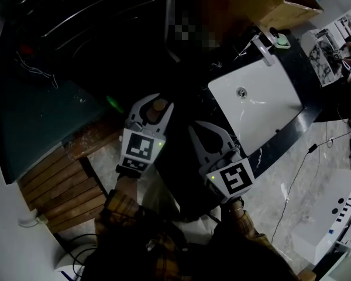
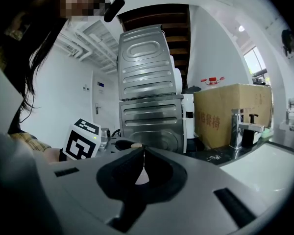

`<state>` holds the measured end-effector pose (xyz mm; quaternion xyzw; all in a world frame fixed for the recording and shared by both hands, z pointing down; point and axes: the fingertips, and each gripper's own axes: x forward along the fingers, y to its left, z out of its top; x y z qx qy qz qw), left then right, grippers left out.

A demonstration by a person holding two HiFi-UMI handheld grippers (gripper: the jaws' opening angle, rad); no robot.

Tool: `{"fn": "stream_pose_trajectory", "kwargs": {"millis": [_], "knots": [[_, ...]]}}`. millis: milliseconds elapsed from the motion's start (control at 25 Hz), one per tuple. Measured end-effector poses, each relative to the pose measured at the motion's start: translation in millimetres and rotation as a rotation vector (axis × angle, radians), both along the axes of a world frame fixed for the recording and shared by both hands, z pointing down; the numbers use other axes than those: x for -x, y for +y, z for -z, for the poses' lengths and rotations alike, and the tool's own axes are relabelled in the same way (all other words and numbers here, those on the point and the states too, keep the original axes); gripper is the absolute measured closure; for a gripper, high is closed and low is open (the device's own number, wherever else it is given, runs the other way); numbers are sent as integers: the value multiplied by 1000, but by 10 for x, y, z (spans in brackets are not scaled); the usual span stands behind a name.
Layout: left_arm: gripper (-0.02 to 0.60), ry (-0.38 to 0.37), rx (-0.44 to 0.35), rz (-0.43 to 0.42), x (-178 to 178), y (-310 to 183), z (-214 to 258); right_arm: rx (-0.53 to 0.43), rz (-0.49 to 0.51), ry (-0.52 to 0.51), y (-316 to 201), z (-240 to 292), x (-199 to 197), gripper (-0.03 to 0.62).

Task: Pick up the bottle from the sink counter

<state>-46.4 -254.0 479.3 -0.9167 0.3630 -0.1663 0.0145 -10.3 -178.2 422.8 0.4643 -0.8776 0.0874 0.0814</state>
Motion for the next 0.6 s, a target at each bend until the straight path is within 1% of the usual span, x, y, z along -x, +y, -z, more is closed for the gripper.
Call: {"fn": "stream_pose_trajectory", "kwargs": {"millis": [120, 320, 600], "knots": [[454, 6, 2, -10, -3, 21, 28, 1, 2, 3, 6, 8, -1, 577], [456, 15, -17, -19, -15, 50, 182, -7, 6, 9, 9, 71, -14, 577], [456, 37, -61, -46, -43, 194, 529, -54, 3, 3, 69, 303, -25, 577]]}}
